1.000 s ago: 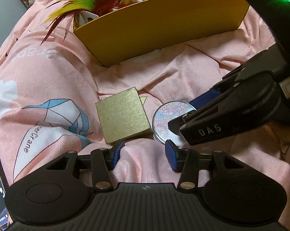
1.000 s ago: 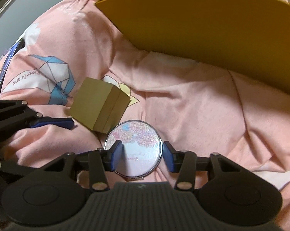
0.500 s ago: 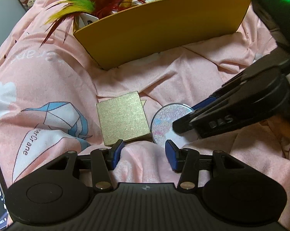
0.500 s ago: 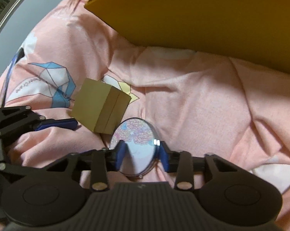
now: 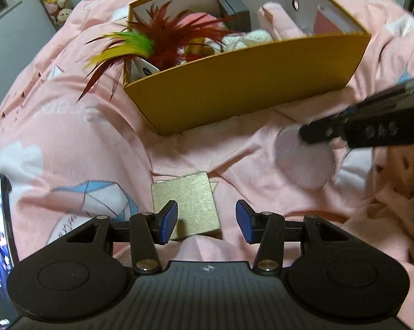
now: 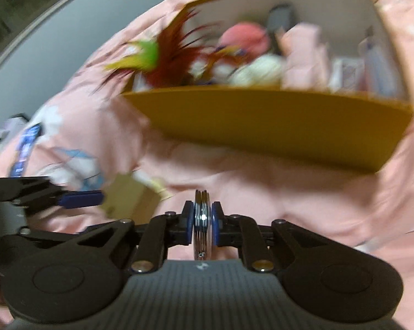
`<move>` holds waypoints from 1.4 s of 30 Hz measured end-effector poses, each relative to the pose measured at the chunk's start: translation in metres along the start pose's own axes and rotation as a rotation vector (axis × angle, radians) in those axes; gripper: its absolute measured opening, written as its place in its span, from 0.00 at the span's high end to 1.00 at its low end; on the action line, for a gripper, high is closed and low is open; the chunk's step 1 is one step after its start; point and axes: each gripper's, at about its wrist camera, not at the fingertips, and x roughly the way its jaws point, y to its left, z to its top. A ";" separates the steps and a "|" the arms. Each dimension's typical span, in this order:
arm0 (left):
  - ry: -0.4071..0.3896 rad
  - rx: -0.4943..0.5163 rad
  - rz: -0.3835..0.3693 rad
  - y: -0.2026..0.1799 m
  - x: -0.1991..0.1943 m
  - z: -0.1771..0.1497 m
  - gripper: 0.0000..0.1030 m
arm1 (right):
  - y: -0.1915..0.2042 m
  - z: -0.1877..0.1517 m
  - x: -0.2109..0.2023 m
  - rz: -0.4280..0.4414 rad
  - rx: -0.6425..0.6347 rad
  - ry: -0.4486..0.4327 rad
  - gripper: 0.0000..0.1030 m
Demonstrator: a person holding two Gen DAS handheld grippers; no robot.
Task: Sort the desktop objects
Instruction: 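Grasp the round glittery mirror with the right gripper while the left grasps the gold box, then lift the gold box with the left gripper while the right holds the mirror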
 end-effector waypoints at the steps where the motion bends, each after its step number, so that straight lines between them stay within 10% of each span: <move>1: 0.020 0.014 0.025 -0.003 0.005 0.002 0.47 | -0.002 0.000 -0.001 -0.016 -0.002 -0.008 0.86; 13: 0.141 0.041 0.181 -0.014 0.054 0.016 0.30 | -0.006 -0.006 0.007 -0.021 -0.003 0.021 0.86; 22: 0.144 0.002 0.164 -0.004 0.059 0.015 0.26 | -0.007 -0.007 0.008 -0.020 0.010 0.027 0.86; 33: 0.098 -0.131 0.061 0.021 0.042 0.016 0.48 | -0.007 -0.009 0.006 -0.017 0.011 0.025 0.86; 42: 0.153 -0.194 0.049 0.035 0.054 0.018 0.26 | -0.008 -0.010 0.007 -0.017 0.012 0.026 0.86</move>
